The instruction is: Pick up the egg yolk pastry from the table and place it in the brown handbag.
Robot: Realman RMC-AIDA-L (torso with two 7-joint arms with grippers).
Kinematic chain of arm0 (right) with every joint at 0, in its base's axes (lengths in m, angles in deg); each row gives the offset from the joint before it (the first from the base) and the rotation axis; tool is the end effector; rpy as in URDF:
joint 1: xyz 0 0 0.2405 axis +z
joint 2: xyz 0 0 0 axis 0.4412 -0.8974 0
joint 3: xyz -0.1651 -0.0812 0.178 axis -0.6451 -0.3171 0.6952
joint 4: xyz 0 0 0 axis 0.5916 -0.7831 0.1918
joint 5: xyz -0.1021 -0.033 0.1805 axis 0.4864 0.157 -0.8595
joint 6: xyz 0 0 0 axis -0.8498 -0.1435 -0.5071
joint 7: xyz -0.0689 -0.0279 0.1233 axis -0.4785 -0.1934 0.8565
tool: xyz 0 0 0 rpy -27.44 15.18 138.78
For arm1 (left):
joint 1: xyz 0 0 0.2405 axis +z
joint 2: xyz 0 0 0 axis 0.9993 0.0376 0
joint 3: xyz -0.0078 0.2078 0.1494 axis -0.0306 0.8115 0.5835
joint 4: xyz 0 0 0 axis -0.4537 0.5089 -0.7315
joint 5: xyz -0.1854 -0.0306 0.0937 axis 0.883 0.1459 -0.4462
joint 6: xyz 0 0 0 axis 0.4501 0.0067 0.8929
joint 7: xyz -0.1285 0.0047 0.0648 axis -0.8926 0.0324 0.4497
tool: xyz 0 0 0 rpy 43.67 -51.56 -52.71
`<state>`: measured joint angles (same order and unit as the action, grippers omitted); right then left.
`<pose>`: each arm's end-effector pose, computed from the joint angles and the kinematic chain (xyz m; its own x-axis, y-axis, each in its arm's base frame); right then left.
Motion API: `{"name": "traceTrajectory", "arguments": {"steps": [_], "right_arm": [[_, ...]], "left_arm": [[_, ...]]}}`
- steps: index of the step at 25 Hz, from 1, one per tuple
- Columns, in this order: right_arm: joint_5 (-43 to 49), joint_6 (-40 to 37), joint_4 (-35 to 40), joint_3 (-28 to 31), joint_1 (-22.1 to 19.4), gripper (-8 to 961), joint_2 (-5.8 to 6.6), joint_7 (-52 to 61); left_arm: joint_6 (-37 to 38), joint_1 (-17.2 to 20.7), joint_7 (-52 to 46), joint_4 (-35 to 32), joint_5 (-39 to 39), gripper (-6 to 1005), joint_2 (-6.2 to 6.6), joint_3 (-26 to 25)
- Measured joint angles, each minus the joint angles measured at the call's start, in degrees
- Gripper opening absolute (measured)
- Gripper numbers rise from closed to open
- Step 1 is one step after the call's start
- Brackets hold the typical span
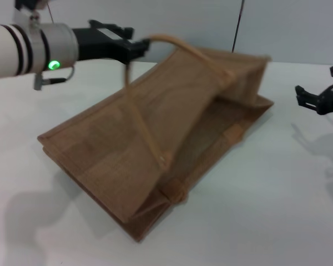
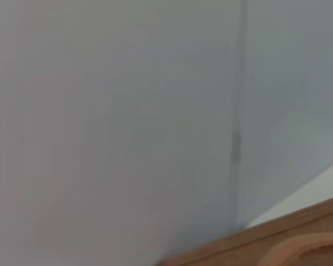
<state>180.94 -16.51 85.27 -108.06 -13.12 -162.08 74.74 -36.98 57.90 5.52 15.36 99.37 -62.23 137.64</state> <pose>0.2562 0.3813 0.0157 0.9195 -0.2747 -0.2811 -0.3784 -0.4260 -0.8218 -0.1808 0.4262 0.0348 0.8562 0.2831 0.4321 0.5032 -0.6462 -0.5738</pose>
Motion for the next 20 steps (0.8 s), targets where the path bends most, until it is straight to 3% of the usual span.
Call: {"name": "traceTrajectory", "arguments": {"steps": [1,8,12,16,20], "right_arm": [[-0.94,0.71,-0.78,-0.43,0.54,871,0.01,-0.01],[-5.22,8.91,-3.24,-4.50,1.71,869,0.05,-0.03],[-7.31,14.70,-4.38,-7.34,1.83,867,0.02,-0.01],[-10.81,24.53,-7.00,-11.36,1.67,866,0.15,1.01],[-10.94,38.92,-12.45,-18.73,3.09,865,0.40,9.55]], "left_arm": [[-0.50,-0.49,2.64,1.54,2.41,397,0.00,0.21],[-5.56,-4.04,18.54,11.64,14.64,681,-0.01,1.39],[-3.09,-3.60,23.31,14.62,18.67,832,-0.14,1.13],[2.50,-1.39,33.64,18.63,28.29,839,-0.36,1.02],[5.20,0.29,51.86,25.71,48.30,847,-0.46,1.09]]}}
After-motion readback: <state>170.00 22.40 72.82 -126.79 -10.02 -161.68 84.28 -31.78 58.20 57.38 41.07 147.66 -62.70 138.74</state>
